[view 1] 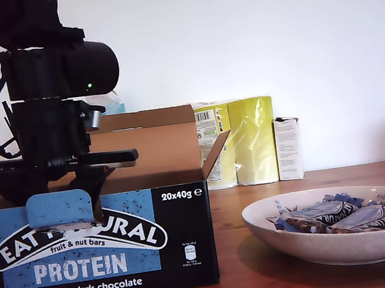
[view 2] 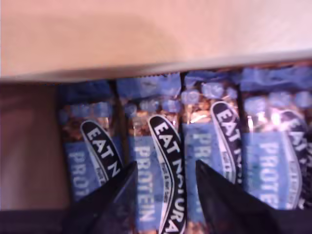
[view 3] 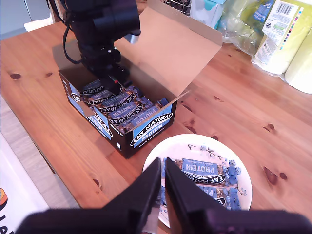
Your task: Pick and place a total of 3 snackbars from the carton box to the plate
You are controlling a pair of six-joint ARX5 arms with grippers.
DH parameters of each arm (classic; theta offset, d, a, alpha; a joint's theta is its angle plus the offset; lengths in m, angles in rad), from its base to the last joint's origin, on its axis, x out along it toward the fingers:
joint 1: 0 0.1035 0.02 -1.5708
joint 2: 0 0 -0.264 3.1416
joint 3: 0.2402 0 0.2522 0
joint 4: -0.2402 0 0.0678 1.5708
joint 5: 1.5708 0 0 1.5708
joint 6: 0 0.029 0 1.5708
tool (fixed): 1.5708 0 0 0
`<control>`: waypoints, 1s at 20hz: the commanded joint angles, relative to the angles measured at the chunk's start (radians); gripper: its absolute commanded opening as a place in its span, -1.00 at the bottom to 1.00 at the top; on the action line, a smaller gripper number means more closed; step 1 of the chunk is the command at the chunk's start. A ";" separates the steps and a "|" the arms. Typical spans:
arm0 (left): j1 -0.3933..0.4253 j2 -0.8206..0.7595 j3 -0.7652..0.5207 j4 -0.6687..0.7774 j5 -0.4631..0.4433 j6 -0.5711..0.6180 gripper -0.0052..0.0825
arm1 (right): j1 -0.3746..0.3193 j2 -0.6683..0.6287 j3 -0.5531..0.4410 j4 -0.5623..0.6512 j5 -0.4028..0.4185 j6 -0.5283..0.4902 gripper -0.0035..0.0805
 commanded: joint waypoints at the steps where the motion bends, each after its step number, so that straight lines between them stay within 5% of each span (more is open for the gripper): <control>1: 0.007 0.016 -0.011 0.005 -0.004 0.004 -0.10 | -0.002 0.002 -0.002 0.004 -0.004 0.000 -0.95; 20: 0.035 0.092 -0.011 0.034 0.052 0.057 -0.10 | -0.002 0.002 -0.002 0.008 -0.003 -0.002 -0.95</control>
